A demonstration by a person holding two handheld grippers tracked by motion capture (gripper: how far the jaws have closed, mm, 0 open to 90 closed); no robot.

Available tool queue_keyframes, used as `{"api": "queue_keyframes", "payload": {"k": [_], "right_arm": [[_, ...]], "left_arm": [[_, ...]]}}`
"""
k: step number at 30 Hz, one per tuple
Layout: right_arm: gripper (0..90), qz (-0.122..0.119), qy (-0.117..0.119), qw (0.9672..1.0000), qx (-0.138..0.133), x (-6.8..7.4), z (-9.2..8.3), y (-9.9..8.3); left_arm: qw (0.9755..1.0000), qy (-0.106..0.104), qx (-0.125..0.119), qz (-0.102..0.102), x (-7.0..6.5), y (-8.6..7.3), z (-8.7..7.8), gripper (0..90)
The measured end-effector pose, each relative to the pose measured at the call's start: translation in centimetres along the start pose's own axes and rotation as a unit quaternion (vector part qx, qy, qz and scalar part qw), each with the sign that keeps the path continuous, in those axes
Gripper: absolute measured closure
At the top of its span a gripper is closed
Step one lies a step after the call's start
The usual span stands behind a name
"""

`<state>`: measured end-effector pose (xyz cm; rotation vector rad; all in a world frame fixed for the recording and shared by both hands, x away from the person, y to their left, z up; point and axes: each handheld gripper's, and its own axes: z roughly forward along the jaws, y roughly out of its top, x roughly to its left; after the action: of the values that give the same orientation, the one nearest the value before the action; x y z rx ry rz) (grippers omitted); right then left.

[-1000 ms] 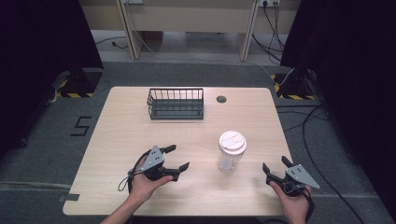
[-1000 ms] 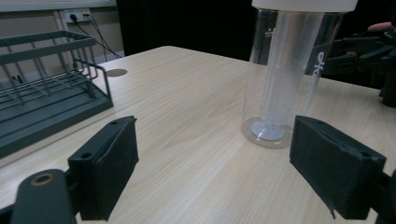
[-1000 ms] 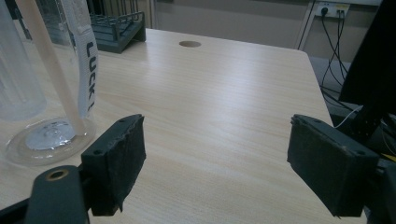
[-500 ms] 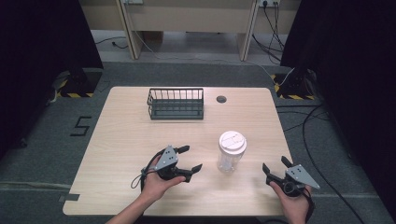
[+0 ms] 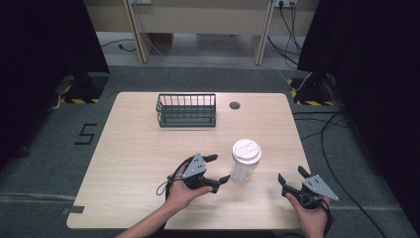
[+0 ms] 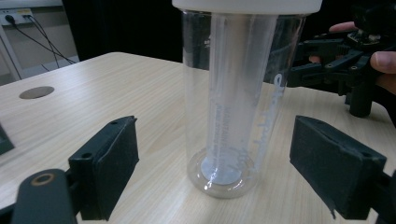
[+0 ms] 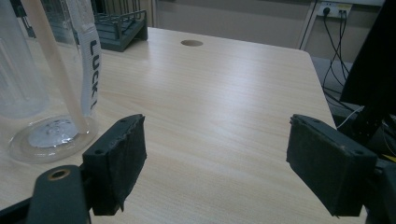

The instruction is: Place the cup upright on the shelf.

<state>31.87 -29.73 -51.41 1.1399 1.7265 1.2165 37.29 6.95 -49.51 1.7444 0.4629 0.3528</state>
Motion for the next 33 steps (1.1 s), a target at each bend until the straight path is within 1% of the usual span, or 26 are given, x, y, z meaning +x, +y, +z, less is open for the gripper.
{"api": "queue_keyframes", "payload": {"k": [1,2,3,4,5,8,13,14,19,23,27,29,30,33], "right_arm": [[20.5,0.0,0.0,1.0,0.0,0.0,0.0,0.0],[20.4,0.001,0.0,1.0,0.0,0.0,0.0,0.0],[20.4,0.002,0.0,1.0,0.0,0.0,0.0,0.0],[20.4,0.002,0.0,1.0,0.0,0.0,0.0,0.0],[20.4,0.003,0.0,1.0,0.0,0.0,0.0,0.0],[20.4,0.003,0.0,1.0,0.0,0.0,0.0,0.0],[20.5,0.0,0.001,1.0,-0.001,0.0,0.0,0.0],[20.5,0.001,0.001,1.0,0.0,0.0,-0.1,0.0],[20.5,0.001,0.001,1.0,0.0,0.0,0.0,0.0],[20.5,0.002,0.001,1.0,0.0,0.0,0.0,0.0],[20.5,0.003,0.001,1.0,0.0,0.0,0.0,0.0],[20.5,0.002,0.001,1.0,0.001,0.0,0.0,0.0],[20.5,0.002,0.002,1.0,0.001,0.0,0.0,0.0],[20.6,0.002,0.001,1.0,0.001,0.0,0.0,0.0]], "left_arm": [[1.0,-0.005,0.0,-0.001,-0.2,0.1,0.5,14.7],[1.0,-0.005,0.0,-0.001,-0.2,0.1,0.5,14.7],[1.0,-0.009,0.002,0.0,-0.3,0.1,1.0,14.7],[1.0,-0.009,0.002,0.0,-0.3,0.1,1.0,14.7],[0.9999,-0.011,0.005,0.0,-0.4,0.1,1.5,14.7],[0.9999,-0.013,0.008,0.002,-0.5,0.0,1.9,14.8],[0.9998,-0.019,0.007,-0.001,-0.8,0.2,2.9,14.7],[0.9998,-0.019,0.007,-0.001,-0.8,0.2,3.3,14.7],[0.9998,-0.016,0.006,0.0,-0.8,0.3,3.8,14.6],[0.9998,-0.02,0.007,0.0,-0.9,0.4,4.5,14.6],[0.9997,-0.021,0.014,0.003,-1.0,0.3,5.1,14.6],[0.9997,-0.021,0.013,-0.002,-1.1,0.3,5.4,14.6],[0.9997,-0.02,0.014,0.0,-1.1,0.3,5.6,14.7],[0.9997,-0.021,0.014,-0.003,-1.2,0.2,6.0,14.7]]}}
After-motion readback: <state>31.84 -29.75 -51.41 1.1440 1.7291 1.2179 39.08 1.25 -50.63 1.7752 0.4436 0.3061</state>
